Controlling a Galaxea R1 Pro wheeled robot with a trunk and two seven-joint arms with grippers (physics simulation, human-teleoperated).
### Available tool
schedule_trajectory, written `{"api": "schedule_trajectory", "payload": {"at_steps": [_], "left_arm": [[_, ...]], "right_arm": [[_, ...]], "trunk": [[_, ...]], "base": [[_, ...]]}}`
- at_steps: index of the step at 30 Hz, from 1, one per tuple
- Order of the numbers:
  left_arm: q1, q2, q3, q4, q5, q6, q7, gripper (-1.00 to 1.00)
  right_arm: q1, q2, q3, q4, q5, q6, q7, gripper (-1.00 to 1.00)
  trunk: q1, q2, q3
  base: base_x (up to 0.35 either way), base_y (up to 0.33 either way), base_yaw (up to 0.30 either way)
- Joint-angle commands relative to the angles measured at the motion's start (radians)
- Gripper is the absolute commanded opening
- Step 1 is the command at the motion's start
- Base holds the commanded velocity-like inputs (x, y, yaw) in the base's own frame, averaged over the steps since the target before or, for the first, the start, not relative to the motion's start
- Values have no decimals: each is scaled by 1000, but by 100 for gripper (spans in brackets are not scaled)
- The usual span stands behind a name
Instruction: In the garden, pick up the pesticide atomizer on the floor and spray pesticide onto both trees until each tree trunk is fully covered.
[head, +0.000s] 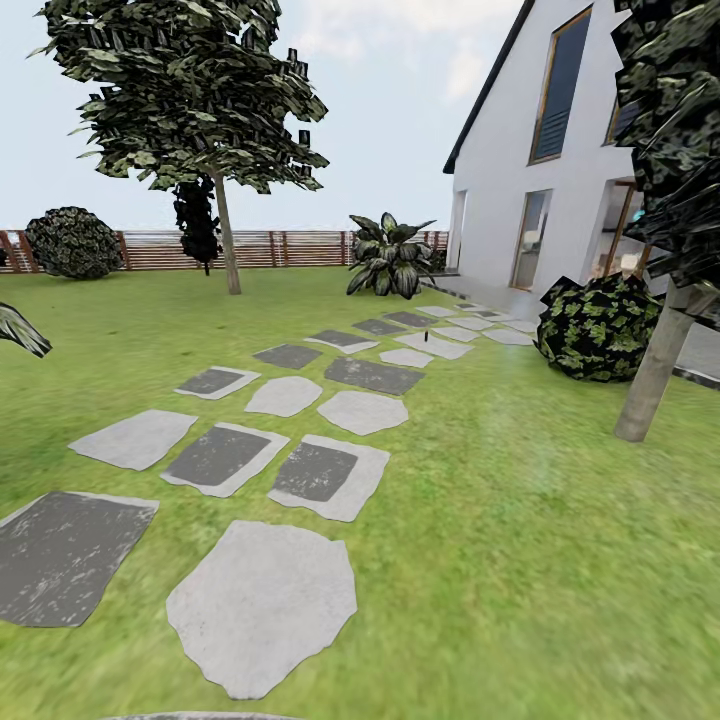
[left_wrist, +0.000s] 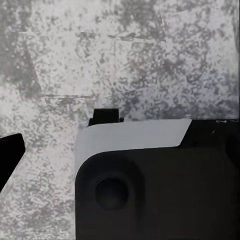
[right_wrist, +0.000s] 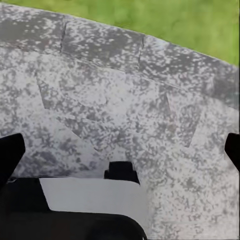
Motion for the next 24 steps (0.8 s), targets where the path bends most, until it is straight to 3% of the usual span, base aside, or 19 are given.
{"api": "schedule_trajectory", "payload": {"at_steps": [1, 2, 4, 7, 8, 9, 14, 20, 24], "left_arm": [[-20, 1, 0, -13, 0, -1, 0, 100], [-46, 1, 0, -48, 0, -1, 0, 100], [-62, 1, 0, -91, 1, -1, 0, 100], [-85, 0, 3, -228, 1, 9, 2, 100], [-102, 1, 5, -315, 1, 22, 2, 100], [-159, 5, 7, -403, 2, 65, 2, 100], [-185, 13, 9, -419, 34, 70, 2, 100], [-183, 16, 10, -411, 54, 67, 12, 100], [-182, 15, 9, -396, 57, 64, 13, 100]], "right_arm": [[0, -6, 0, -48, 0, 0, 0, 100], [0, -11, 0, -117, 0, -1, 1, 100], [0, -12, 0, -168, -1, -13, 1, 100], [-4, -13, -1, -245, -1, -114, 1, 100], [-10, -13, -3, -289, -2, -156, 1, 100], [-15, -15, -3, -348, -3, -176, 1, 100], [-15, -15, -17, -361, -2, -177, 0, 100], [-16, -16, -117, -353, 0, -177, 2, 100], [-16, -16, -137, -313, 1, -177, 4, 100]], "trunk": [[0, 0, 0], [0, 0, 0], [0, 0, 0], [11, -21, -10], [15, -28, -13], [19, -35, -16], [38, -70, -32], [61, -112, -57], [77, -140, -76]], "base": [[0, 0, 0], [0, 0, 0], [0, 0, 0], [0, 0, 0], [0, 0, 0], [0, 0, 0], [0, 0, 0], [0, 0, 0], [0, 0, 0]]}}
